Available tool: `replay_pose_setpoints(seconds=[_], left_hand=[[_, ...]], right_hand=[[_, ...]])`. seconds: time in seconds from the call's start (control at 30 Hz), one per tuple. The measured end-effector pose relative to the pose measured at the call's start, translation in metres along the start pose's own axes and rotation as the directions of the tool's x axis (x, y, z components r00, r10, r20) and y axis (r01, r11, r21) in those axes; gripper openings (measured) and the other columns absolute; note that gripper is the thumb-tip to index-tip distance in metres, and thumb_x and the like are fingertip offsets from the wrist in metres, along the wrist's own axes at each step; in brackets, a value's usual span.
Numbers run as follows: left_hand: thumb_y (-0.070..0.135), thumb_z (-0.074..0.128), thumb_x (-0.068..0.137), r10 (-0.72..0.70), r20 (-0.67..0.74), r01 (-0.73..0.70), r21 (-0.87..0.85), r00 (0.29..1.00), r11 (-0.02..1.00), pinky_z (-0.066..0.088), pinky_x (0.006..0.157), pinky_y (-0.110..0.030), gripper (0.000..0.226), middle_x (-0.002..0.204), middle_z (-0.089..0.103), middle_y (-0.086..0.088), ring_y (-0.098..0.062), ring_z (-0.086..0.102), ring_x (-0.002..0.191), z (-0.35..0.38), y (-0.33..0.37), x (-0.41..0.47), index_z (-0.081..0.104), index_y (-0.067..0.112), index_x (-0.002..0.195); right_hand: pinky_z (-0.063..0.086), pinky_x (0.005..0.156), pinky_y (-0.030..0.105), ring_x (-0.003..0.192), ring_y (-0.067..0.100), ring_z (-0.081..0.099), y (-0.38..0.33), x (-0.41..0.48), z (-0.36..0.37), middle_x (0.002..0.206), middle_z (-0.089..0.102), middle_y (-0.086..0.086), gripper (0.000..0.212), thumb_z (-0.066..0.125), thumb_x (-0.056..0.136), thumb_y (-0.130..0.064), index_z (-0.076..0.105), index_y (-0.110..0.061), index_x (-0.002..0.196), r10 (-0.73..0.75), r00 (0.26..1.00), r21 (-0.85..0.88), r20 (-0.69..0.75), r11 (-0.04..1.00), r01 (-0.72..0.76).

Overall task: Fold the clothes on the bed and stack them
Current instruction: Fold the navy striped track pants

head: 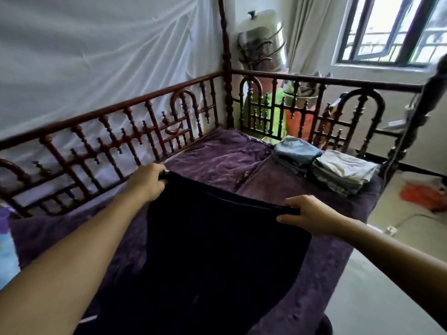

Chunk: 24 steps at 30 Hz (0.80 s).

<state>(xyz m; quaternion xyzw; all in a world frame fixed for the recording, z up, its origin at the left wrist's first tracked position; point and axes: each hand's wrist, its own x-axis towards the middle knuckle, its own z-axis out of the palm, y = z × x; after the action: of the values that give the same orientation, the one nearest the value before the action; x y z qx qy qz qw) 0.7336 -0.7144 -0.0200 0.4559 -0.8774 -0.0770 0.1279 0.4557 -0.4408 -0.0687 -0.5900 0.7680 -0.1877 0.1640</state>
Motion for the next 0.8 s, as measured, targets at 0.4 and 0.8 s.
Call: replay_pose_setpoints(seconds=[0.4, 0.8], left_hand=[[0.030, 0.062, 0.086, -0.018, 0.193, 0.005, 0.070, 0.981, 0.998, 0.044, 0.076, -0.036, 0.018, 0.107, 0.067, -0.011, -0.035, 0.061, 0.103, 0.277, 0.261, 0.262, 0.067, 0.025, 0.103], [0.026, 0.057, 0.091, -0.171, 0.310, 0.224, -0.144, 0.935, 0.964, 0.046, 0.083, -0.036, 0.028, 0.114, 0.065, -0.005, -0.030, 0.058, 0.107, 0.448, 0.347, 0.369, 0.060, 0.022, 0.118]], right_hand=[[0.044, 0.069, 0.035, 0.097, 0.032, 0.061, 0.386, 0.153, -0.017, 0.102, 0.066, 0.003, 0.026, 0.055, 0.088, -0.056, 0.054, -0.031, 0.097, 0.416, 0.909, -0.157, 0.003, 0.898, -0.410], [0.045, 0.079, 0.039, 0.108, 0.035, 0.057, 0.604, 0.254, 0.029, 0.120, 0.060, 0.013, 0.034, 0.056, 0.091, -0.039, 0.055, -0.023, 0.121, 0.655, 0.751, -0.271, 0.087, 0.741, -0.615]])
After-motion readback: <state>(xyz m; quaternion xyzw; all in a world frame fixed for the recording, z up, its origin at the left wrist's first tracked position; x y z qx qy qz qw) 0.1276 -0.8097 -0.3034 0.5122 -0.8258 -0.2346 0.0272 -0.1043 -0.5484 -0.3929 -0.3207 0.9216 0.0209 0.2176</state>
